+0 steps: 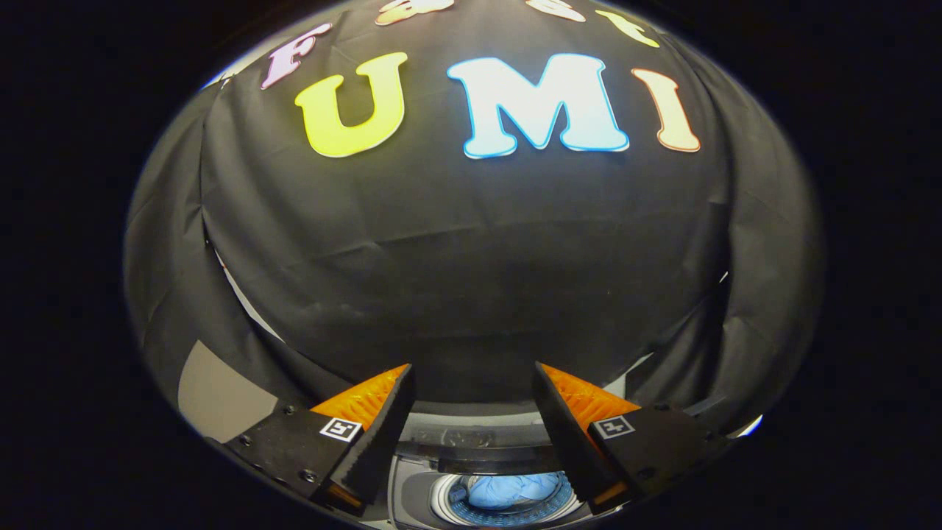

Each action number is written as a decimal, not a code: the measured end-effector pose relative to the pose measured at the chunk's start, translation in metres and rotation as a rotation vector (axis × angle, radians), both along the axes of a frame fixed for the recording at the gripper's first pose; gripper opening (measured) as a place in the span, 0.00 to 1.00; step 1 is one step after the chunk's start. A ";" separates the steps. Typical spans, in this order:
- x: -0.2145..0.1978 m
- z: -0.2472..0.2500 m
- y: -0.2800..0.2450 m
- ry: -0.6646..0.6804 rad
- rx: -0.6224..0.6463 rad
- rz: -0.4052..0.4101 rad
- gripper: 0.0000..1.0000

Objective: Put the clothes into the washing machine and then close the washing machine lid.

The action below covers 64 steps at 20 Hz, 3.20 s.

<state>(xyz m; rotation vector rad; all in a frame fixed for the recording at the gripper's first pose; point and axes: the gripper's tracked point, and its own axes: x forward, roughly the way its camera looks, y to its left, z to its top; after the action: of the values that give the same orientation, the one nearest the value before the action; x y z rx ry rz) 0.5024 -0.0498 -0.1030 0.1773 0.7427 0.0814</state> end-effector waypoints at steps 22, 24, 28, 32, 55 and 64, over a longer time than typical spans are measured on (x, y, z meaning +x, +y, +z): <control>-0.048 -0.024 -0.004 0.005 -0.095 0.040 0.98; -0.056 -0.023 -0.005 -0.013 -0.091 0.040 0.98; -0.068 -0.020 -0.004 -0.067 -0.090 0.040 0.98; -0.082 -0.018 -0.003 -0.138 -0.086 0.040 0.98; -0.301 -0.054 0.006 -0.419 -0.088 -0.022 0.97; -0.464 0.076 0.042 -0.668 -0.159 0.020 0.97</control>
<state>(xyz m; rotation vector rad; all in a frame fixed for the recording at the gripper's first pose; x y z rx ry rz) 0.0382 -0.0076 -0.0273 -0.0147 0.0831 0.0937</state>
